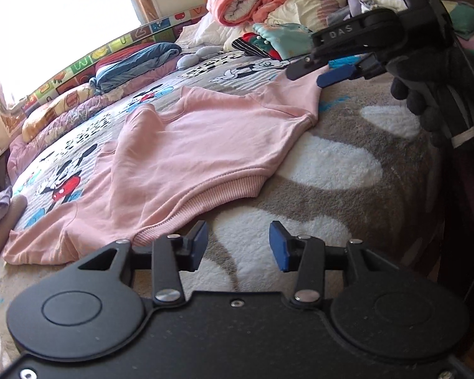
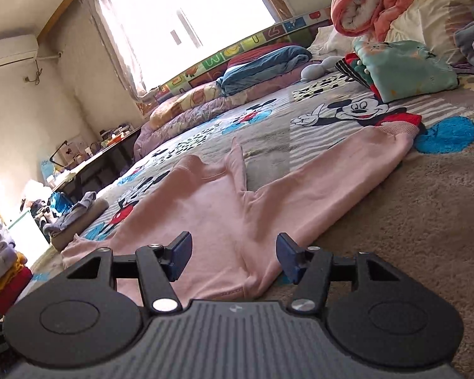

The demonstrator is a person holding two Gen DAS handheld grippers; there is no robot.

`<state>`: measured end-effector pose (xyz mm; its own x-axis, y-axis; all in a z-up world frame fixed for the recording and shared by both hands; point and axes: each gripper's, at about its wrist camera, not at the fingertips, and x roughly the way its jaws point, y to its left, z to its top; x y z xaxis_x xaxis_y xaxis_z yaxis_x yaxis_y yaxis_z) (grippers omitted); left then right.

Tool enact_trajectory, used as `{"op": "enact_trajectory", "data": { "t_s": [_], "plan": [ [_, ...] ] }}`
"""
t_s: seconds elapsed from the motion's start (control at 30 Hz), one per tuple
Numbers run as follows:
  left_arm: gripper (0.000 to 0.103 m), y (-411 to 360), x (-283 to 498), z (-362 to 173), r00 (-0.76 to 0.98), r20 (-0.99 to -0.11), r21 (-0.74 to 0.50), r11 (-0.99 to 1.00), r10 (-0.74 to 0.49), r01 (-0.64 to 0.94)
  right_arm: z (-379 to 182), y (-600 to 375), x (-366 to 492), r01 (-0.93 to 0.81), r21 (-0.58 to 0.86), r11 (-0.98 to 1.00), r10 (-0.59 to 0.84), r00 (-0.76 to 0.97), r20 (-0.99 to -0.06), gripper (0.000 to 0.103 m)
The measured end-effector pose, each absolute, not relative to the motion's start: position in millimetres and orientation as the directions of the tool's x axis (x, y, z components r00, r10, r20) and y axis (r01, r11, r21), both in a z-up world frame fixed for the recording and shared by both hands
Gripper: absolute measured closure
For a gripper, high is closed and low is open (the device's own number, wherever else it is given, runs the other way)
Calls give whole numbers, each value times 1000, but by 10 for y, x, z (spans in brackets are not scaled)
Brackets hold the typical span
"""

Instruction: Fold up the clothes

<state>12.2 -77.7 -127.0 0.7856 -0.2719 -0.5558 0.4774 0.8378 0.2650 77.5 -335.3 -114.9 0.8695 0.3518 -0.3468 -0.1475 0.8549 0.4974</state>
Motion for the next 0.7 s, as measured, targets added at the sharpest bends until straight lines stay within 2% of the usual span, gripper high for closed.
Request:
{"op": "enact_trajectory", "data": {
  "t_s": [0.17,0.33,0.37,0.4,0.43,0.53,0.6,0.7],
  "plan": [
    [60,-676,221,-1238,783,-534,176,865,-318,471,-1120,-3344,907,-221,490,843,395,874,-284,43],
    [60,-615,325,-1224,776,-512,79,879,-369,470,-1242,-3482,1306,-196,597,778,447,841,-306,42],
    [60,-610,346,-1232,772,-512,65,879,-376,472,-1266,-3509,1386,-190,618,763,458,834,-309,40],
    [60,-614,367,-1243,770,-513,60,879,-380,474,-1290,-3537,1466,-183,637,748,468,827,-312,32],
    [60,-622,387,-1252,769,-513,59,878,-382,475,-1315,-3564,1546,-176,657,733,479,819,-315,30],
    [60,-639,440,-1251,768,-507,55,874,-392,482,-1388,-3647,1785,-153,712,685,511,797,-320,30],
    [60,-653,479,-1250,766,-504,50,871,-400,488,-1436,-3702,1945,-136,747,651,533,783,-322,35],
    [60,-667,550,-1267,760,-506,45,868,-407,495,-1494,-3794,2155,-105,783,614,549,769,-328,34]
  ]
}}
